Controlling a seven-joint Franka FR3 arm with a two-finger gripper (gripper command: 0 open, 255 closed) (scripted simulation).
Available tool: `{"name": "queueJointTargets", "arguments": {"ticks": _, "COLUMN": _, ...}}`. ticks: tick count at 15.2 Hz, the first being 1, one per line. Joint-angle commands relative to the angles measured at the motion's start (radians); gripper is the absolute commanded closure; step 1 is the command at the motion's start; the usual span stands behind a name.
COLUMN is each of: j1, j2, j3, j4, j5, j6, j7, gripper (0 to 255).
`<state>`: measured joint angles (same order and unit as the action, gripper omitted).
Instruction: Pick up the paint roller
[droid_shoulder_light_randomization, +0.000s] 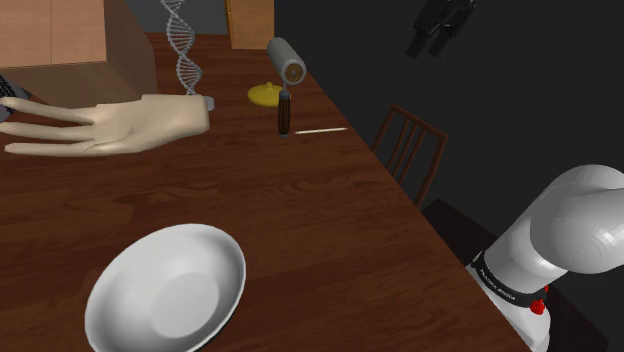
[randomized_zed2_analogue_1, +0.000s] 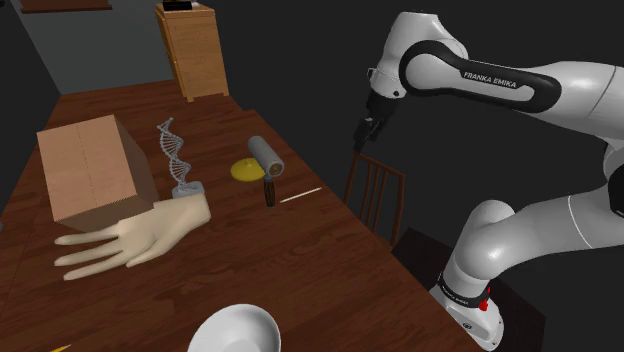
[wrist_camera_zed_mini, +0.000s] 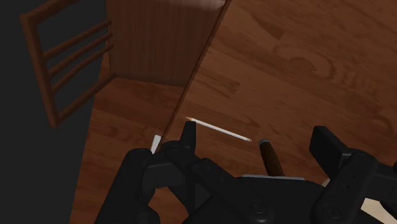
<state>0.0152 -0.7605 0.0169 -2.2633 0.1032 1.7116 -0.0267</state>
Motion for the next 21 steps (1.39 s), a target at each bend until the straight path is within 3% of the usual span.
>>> {"name": "queueJointTargets", "arguments": {"ticks": 1, "j1": 0.0, "j2": 0.0, "j3": 0.0, "j4": 0.0, "j5": 0.0, "j6": 0.0, "j7": 0.0, "gripper": 0}}
{"name": "queueJointTargets", "arguments": {"ticks": 12, "j1": 0.003, "j2": 0.446, "j3": 0.104, "j4": 0.338, "j5": 0.044, "j6": 0.057, "j7": 0.193, "gripper": 0}}
{"name": "queueJointTargets", "arguments": {"ticks": 21, "j1": 0.023, "j2": 0.848, "j3": 0.153, "j4": 0.76, "j5": 0.018, "j6": -0.004, "j7": 0.354, "gripper": 0}}
